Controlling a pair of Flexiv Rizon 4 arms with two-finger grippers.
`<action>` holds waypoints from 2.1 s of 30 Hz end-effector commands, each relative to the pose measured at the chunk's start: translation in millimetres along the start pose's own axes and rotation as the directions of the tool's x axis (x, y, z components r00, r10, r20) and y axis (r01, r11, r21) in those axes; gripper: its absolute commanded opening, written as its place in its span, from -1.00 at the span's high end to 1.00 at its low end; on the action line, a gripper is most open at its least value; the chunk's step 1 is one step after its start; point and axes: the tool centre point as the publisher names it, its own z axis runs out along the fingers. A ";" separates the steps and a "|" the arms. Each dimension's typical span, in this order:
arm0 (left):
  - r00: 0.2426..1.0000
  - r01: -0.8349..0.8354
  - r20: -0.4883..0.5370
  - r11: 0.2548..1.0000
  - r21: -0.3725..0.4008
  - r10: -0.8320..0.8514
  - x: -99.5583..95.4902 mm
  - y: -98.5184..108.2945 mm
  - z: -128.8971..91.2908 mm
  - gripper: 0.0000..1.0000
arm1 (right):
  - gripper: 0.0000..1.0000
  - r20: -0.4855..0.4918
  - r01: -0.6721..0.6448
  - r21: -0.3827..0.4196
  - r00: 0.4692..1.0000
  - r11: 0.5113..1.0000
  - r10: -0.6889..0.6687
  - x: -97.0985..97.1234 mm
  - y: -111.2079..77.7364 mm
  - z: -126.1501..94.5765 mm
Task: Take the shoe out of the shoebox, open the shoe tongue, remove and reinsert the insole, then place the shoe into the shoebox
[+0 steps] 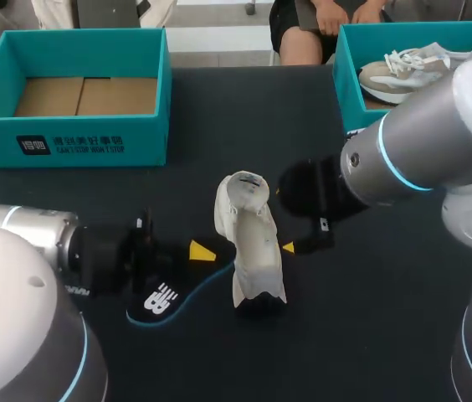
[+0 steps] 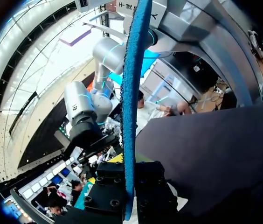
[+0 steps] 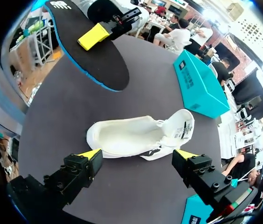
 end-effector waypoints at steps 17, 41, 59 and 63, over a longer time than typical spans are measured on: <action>0.998 0.014 0.067 1.000 0.028 -0.016 -0.8 -0.7 11.1 1.00 | -1.00 -0.054 -0.004 -0.006 0.999 1.000 0.004 6.4 -28.2 57.4; 0.994 0.067 0.088 0.997 0.040 -0.070 1.8 32.3 72.7 1.00 | -1.00 -0.038 -0.029 -0.023 0.999 0.999 0.028 10.6 -35.4 60.7; 0.984 0.161 0.075 0.987 0.019 -0.162 25.0 85.3 84.2 1.00 | -1.00 -0.038 -0.029 -0.023 0.999 0.999 0.028 10.6 -35.4 60.7; 0.980 0.185 0.076 0.983 -0.002 -0.184 29.0 101.8 84.0 1.00 | -1.00 -0.038 -0.029 -0.023 0.999 0.999 0.028 10.6 -35.4 60.7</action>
